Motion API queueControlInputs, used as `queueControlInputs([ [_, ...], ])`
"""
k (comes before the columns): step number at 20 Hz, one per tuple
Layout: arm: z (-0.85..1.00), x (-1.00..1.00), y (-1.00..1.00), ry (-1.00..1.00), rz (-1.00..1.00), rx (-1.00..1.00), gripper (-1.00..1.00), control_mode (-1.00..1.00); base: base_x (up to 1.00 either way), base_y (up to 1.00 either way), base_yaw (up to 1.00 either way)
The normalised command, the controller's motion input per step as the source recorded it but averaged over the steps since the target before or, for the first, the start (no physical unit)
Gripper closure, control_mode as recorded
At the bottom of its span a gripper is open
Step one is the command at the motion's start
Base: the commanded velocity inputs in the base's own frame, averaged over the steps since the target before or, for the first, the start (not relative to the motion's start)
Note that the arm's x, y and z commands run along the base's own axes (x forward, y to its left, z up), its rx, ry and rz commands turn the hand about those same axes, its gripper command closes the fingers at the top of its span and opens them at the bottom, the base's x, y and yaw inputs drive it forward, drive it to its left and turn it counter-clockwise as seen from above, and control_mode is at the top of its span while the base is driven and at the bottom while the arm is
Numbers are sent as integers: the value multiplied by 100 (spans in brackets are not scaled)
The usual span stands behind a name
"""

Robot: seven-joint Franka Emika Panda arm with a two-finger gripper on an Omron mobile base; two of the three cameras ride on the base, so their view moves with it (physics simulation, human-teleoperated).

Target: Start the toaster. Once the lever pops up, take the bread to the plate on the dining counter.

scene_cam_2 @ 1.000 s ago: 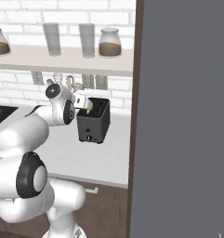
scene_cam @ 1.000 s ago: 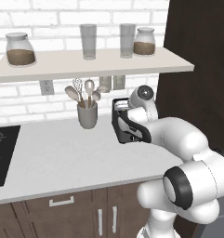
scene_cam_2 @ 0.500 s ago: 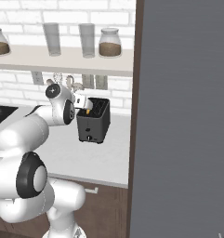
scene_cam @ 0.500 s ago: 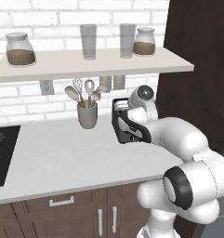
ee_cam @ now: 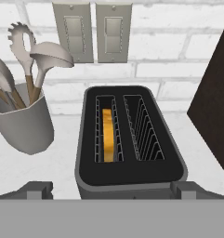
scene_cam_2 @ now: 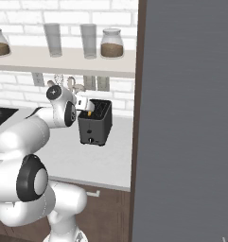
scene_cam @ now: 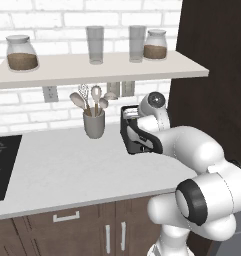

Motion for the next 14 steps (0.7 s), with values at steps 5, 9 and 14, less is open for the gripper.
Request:
queueControlInputs([
  [5,0,0,0,0,0,0,-100,-100,0,0,0],
  [9,0,0,0,0,0,0,-100,-100,0,0,0],
  [14,0,0,0,0,0,0,-100,-100,0,0,0],
])
